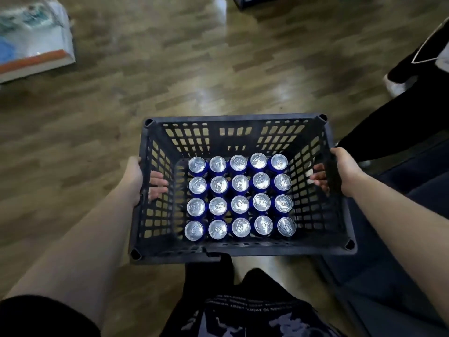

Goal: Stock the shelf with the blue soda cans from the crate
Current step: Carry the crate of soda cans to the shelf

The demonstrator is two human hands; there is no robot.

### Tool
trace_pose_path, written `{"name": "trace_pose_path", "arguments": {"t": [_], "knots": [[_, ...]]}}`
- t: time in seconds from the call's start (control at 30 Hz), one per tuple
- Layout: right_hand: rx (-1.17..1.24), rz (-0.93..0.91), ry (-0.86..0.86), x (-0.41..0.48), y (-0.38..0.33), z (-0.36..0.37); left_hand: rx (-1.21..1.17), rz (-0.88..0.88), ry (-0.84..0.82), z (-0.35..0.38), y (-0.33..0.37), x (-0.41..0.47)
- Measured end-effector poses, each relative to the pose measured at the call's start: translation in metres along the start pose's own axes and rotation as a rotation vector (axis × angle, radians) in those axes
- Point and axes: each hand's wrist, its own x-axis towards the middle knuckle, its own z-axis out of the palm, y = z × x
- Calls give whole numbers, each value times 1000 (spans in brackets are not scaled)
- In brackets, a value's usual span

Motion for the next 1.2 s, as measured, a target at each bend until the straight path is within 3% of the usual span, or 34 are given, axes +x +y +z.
{"name": "trace_pose_path", "arguments": {"t": [0.37, 1.2], "knots": [[106, -8, 84, 124, -187, -3, 134, 60, -43, 96, 251, 123], [339, 65, 310, 399, -569, -168, 386, 117, -261, 478, 728, 346]]}}
